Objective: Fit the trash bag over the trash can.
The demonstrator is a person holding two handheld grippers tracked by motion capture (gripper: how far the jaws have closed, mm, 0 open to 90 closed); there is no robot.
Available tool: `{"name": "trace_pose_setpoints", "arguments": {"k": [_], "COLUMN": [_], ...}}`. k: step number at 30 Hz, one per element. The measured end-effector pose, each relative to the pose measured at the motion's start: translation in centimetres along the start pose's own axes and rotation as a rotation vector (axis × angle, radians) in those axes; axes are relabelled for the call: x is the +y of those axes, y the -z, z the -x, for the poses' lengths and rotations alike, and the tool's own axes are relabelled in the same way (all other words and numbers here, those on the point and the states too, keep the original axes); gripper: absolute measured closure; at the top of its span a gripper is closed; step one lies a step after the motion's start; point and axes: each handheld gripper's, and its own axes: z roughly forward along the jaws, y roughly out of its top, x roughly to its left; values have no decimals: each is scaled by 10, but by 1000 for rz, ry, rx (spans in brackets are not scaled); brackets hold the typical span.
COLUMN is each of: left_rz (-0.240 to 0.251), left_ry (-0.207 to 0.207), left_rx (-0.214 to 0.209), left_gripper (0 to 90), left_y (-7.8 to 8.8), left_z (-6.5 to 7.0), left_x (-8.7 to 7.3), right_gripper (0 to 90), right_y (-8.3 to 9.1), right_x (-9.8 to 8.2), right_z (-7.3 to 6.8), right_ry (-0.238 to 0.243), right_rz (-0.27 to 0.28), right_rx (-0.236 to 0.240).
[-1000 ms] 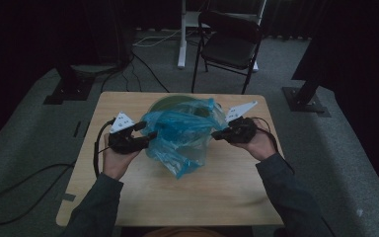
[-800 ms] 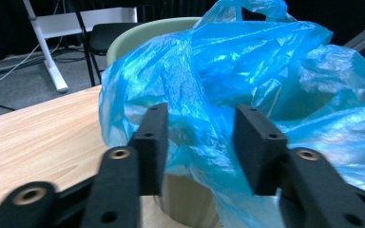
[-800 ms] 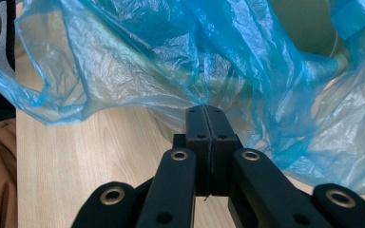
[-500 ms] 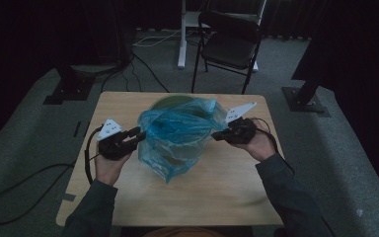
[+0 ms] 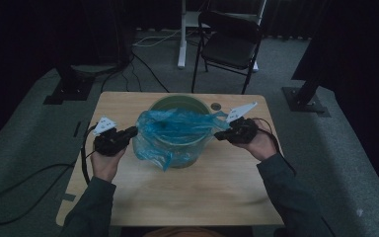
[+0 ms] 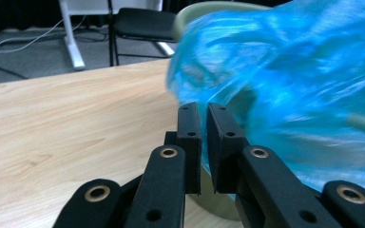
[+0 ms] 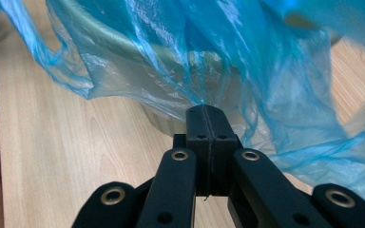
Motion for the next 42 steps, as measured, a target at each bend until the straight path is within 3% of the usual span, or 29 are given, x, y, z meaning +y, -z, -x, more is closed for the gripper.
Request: {"name": "trace_pose_setpoints", "arguments": {"k": [5, 8, 13, 15, 17, 18, 21, 25, 26, 35, 38, 42], "left_rz": [-2, -6, -1, 7, 22, 29, 41, 42, 47, 55, 61, 59], "left_ry": [27, 55, 67, 71, 48, 38, 24, 17, 17, 13, 10, 5], "left_rx": [34, 55, 81, 77, 63, 57, 49, 48, 47, 49, 48, 45], "left_gripper": [865, 865, 862, 863, 850, 842, 839, 839, 840, 841, 842, 843], "left_y": [-5, -10, -14, -14, -13, -13, -13, -14, -15, -18, -18, -22], "left_z": [-11, -19, -23, -23, -19, -17, -12, -11, -11, -12, -13, -14], "left_x": [0, 1, 5, 7, 10, 12, 18, 21, 23, 28, 31, 34], "right_gripper": [900, 900, 900, 900, 899, 856, 763, 735, 685, 661, 648, 653], "right_y": [-3, -4, -6, -6, -5, -4, 1, 7, 12, 29, 33, 32], "right_x": [-5, -7, -5, -5, -4, -4, -3, -1, 0, 2, 5, 9], "right_z": [8, 13, 14, 15, 15, 14, 11, 10, 9, 8, 8, 11], "right_ry": [-28, -54, -67, -71, -67, -61, -47, -46, -44, -41, -47, -62], "right_rz": [-22, -21, -31, -31, -27, -25, 14, 38, 60, 166, 201, 207], "right_rx": [-38, -45, -56, -57, -48, -43, -42, -35, -23, -5, -17, -47]}}
